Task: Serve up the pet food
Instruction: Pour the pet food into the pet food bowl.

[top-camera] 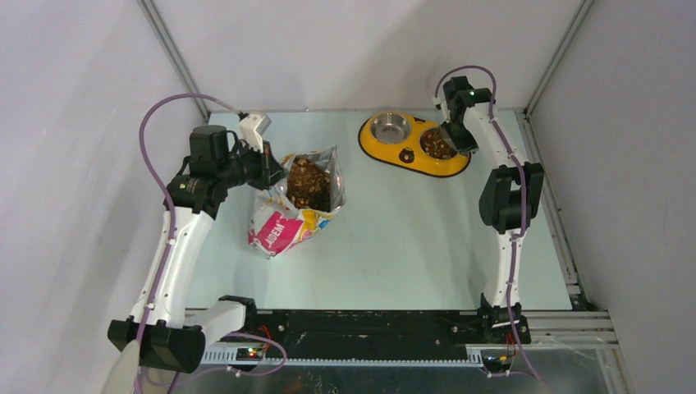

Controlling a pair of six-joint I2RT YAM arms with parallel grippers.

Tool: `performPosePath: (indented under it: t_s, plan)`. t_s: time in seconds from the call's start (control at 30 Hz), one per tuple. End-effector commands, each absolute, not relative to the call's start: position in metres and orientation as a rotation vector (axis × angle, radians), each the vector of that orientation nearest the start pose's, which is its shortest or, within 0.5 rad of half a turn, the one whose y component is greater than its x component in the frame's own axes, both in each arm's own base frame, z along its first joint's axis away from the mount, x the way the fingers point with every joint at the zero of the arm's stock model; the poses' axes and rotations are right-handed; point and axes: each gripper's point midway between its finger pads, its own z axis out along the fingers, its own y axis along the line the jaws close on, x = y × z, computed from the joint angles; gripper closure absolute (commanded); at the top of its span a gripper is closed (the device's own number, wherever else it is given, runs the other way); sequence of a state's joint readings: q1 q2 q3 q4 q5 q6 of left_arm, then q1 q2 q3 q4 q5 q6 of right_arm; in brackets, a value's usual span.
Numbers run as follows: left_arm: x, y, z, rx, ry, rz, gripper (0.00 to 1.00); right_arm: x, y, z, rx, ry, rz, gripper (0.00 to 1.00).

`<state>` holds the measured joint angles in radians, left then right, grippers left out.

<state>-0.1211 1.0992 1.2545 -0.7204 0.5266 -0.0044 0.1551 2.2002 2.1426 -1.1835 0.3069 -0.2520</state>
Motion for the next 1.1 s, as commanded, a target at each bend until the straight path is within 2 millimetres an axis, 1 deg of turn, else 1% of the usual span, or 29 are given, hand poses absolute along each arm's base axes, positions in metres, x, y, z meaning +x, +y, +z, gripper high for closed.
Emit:
performPosePath:
  t_s: [0.0, 0.13, 0.27, 0.33, 0.43, 0.53, 0.6, 0.63, 0.67, 0.73, 0.77, 0.83, 0.9, 0.93, 1.0, 1.03, 1.07]
  plan:
    - [0.282, -0.126, 0.306, 0.425, 2.022, -0.665, 1.00, 0.472, 0.001, 0.180, -0.495, 2.607, -0.571, 1.00]
    - [0.283, -0.126, 0.306, 0.424, 2.023, -0.665, 1.00, 0.472, -0.001, 0.193, -0.516, 2.559, -0.641, 1.00]
    - [0.283, -0.126, 0.307, 0.426, 2.020, -0.665, 1.00, 0.470, 0.005, 0.201, -0.558, 2.522, -0.666, 1.00]
    - [0.283, -0.126, 0.308, 0.425, 2.020, -0.664, 1.00, 0.470, 0.007, 0.201, -0.574, 2.509, -0.682, 1.00]
    - [0.282, -0.126, 0.308, 0.425, 2.017, -0.663, 1.00, 0.466, 0.016, 0.197, -0.586, 2.532, -0.626, 1.00]
    - [0.282, -0.125, 0.308, 0.425, 2.015, -0.662, 1.00, 0.462, 0.023, 0.188, -0.593, 2.562, -0.590, 1.00]
    - [0.281, -0.125, 0.308, 0.426, 2.015, -0.662, 1.00, 0.461, 0.023, 0.184, -0.591, 2.567, -0.608, 1.00]
    - [0.281, -0.125, 0.307, 0.426, 2.016, -0.661, 1.00, 0.461, 0.022, 0.179, -0.592, 2.566, -0.619, 1.00]
    - [0.281, -0.125, 0.308, 0.426, 2.014, -0.660, 1.00, 0.461, 0.020, 0.181, -0.591, 2.553, -0.642, 1.00]
    - [0.281, -0.125, 0.308, 0.424, 2.014, -0.659, 1.00, 0.460, 0.016, 0.176, -0.596, 2.545, -0.681, 1.00]
    - [0.281, -0.125, 0.309, 0.425, 2.013, -0.657, 1.00, 0.459, 0.015, 0.177, -0.599, 2.539, -0.691, 1.00]
    - [0.281, -0.124, 0.309, 0.423, 2.013, -0.655, 1.00, 0.456, 0.018, 0.176, -0.612, 2.551, -0.662, 1.00]
    - [0.280, -0.124, 0.309, 0.423, 2.011, -0.655, 1.00, 0.451, 0.025, 0.173, -0.625, 2.585, -0.587, 1.00]
    - [0.280, -0.124, 0.310, 0.423, 2.010, -0.655, 1.00, 0.448, 0.030, 0.176, -0.603, 2.603, -0.529, 1.00]
    - [0.279, -0.124, 0.311, 0.424, 2.006, -0.649, 1.00, 0.452, 0.025, 0.181, -0.569, 2.578, -0.570, 1.00]
    - [0.279, -0.124, 0.312, 0.425, 2.005, -0.648, 1.00, 0.453, 0.022, 0.190, -0.557, 2.547, -0.595, 1.00]
    - [0.278, -0.123, 0.312, 0.426, 2.004, -0.646, 1.00, 0.458, 0.021, 0.191, -0.537, 2.514, -0.612, 1.00]
